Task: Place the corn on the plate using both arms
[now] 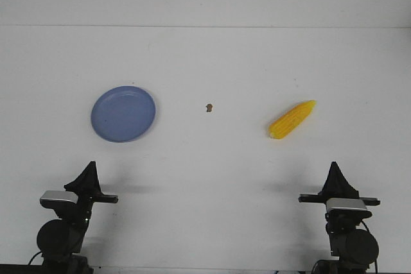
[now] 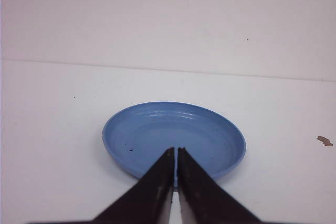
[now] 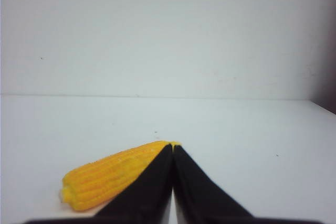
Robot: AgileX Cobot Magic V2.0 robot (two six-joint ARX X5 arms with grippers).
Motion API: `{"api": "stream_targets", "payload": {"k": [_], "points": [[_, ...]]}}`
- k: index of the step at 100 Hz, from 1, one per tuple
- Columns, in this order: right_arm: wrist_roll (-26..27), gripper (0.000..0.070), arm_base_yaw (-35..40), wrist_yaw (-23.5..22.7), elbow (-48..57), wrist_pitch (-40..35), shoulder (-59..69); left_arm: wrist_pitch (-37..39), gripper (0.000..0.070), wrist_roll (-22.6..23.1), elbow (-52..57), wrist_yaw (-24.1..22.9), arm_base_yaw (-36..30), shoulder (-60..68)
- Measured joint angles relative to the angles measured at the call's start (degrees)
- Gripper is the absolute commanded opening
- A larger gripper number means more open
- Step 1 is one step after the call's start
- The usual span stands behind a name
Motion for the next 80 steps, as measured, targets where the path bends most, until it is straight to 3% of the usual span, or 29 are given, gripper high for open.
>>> {"api": "stream_targets", "payload": {"k": [64,80], "points": [[0.0,0.0001,0.0,0.0,0.0,0.0,0.0,2.2,0.0016,0.0,0.0,0.0,0.0,0.0],[0.3,0.0001,0.0,-0.1,0.0,3.3,0.0,2.8,0.0016,0.0,0.1,0.0,0.0,0.0]]}}
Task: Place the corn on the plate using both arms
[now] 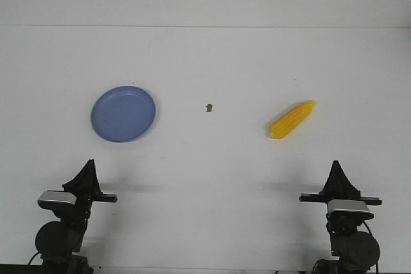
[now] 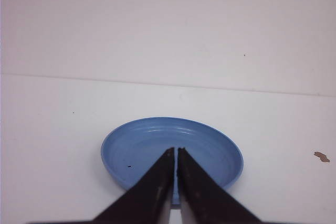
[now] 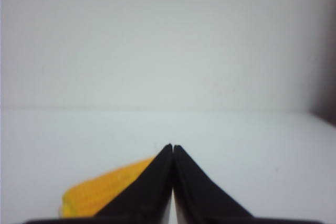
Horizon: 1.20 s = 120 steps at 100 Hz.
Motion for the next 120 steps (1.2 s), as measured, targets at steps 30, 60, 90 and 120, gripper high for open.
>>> {"api": "stream_targets", "payload": {"k": [30,60,90,120], "points": [[3.4,0.0000,0.0,-0.2,9.8,-12.1,1.7,-9.7,0.0016,-2.1,12.8,-3.3,0.0,5.0],[4.0,0.0000,0.0,-0.1,31.6,-36.6,16.9,-27.5,0.0016,-3.5,34.5,-3.3,0.0,23.7],[4.2,0.0001,0.0,-0.2,42.7,-47.7,31.3,-42.4,0.0016,-3.7,48.7,-3.3,0.0,39.8],[4.2,0.0035,0.0,-0.6,42.6,-48.1,33.9,-43.5,0.0035,-3.7,49.2,-3.3,0.0,42.9]]}}
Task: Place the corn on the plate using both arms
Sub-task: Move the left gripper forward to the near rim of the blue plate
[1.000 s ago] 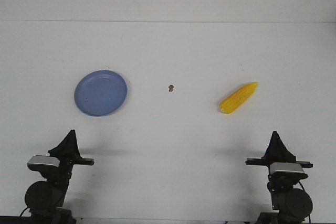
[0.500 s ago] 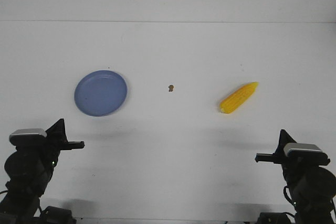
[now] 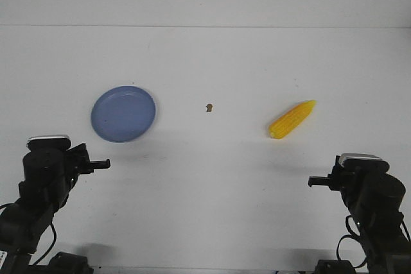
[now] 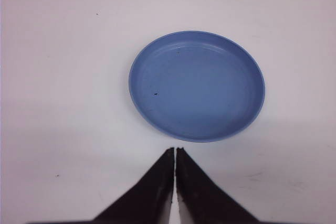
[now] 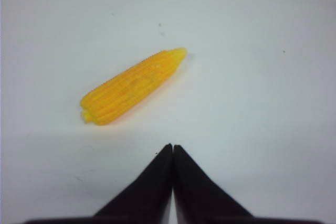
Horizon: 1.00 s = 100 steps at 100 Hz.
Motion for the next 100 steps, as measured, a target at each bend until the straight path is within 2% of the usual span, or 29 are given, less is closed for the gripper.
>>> {"api": "stream_targets", "payload": {"k": [5,11,12,14,15,17,20,24,29,49,64,100], "points": [[0.0,0.0126,0.0,0.0,0.0,0.0,-0.2,0.0,0.0128,0.0,0.0,0.0,0.0,-0.1],[0.0,0.0306,0.0,0.0,0.0,0.0,-0.2,0.0,0.0329,0.0,0.0,0.0,0.0,-0.1],[0.0,0.0357,0.0,0.0,0.0,0.0,-0.2,0.0,0.0367,0.0,0.0,0.0,0.0,-0.1],[0.0,0.0407,0.0,0.0,0.0,-0.1,-0.2,0.0,0.0434,-0.1,0.0,0.0,0.0,-0.1],[0.0,0.0456,0.0,0.0,0.0,-0.1,-0.2,0.0,0.0466,-0.1,0.0,0.0,0.0,-0.1],[0.0,0.0499,0.0,0.0,0.0,-0.2,-0.2,0.0,0.0519,-0.1,0.0,0.0,0.0,-0.1],[0.0,0.0584,0.0,0.0,0.0,-0.3,-0.2,0.0,0.0578,-0.3,0.0,0.0,0.0,-0.1],[0.0,0.0638,0.0,0.0,0.0,-0.3,-0.2,0.0,0.0606,-0.6,0.0,0.0,0.0,-0.1],[0.0,0.0657,0.0,0.0,0.0,-0.3,-0.2,0.0,0.0608,-0.8,0.0,0.0,0.0,-0.1],[0.0,0.0657,0.0,0.0,0.0,0.0,-0.2,0.2,0.0608,-1.4,0.0,0.0,0.0,0.0],[0.0,0.0657,0.0,0.0,0.0,0.1,-0.2,3.2,0.0611,-1.7,0.3,0.0,0.4,3.3],[0.0,0.0657,0.0,0.0,0.0,1.1,-0.2,5.2,0.0627,-5.7,12.5,0.8,9.7,32.5]]}}
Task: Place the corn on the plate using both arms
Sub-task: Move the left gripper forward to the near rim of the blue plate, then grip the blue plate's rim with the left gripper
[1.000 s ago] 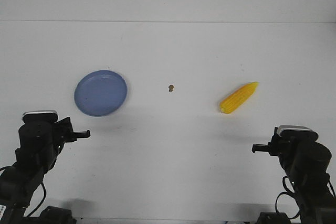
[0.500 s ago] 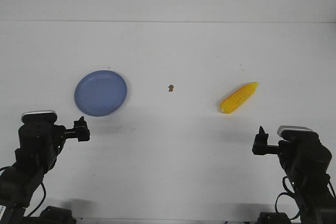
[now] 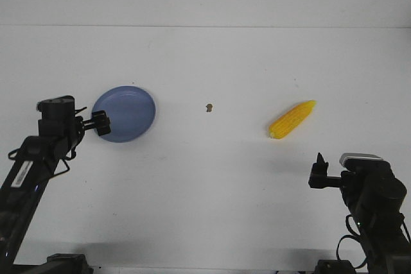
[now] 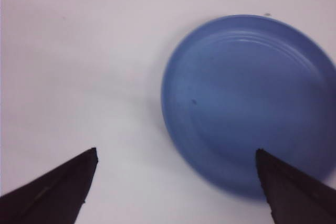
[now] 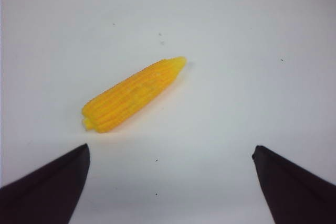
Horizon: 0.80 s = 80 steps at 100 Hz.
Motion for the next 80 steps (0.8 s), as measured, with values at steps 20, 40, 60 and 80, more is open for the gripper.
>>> {"api": "stream_targets", "payload": {"k": [20,40,60,80], "points": [[0.0,0.0657,0.0,0.0,0.0,0.0,0.0,1.1,0.0627,-0.2,6.4,1.6,3.4,13.8],[0.0,0.0657,0.0,0.0,0.0,0.0,0.0,2.3,0.0627,-0.2,7.6,2.6,4.4,21.8],[0.0,0.0657,0.0,0.0,0.0,0.0,0.0,4.0,0.0626,-0.2,7.6,2.6,4.7,25.4],[0.0,0.0657,0.0,0.0,0.0,0.0,0.0,4.6,0.0396,-0.2,7.6,2.7,4.7,25.7]]}}
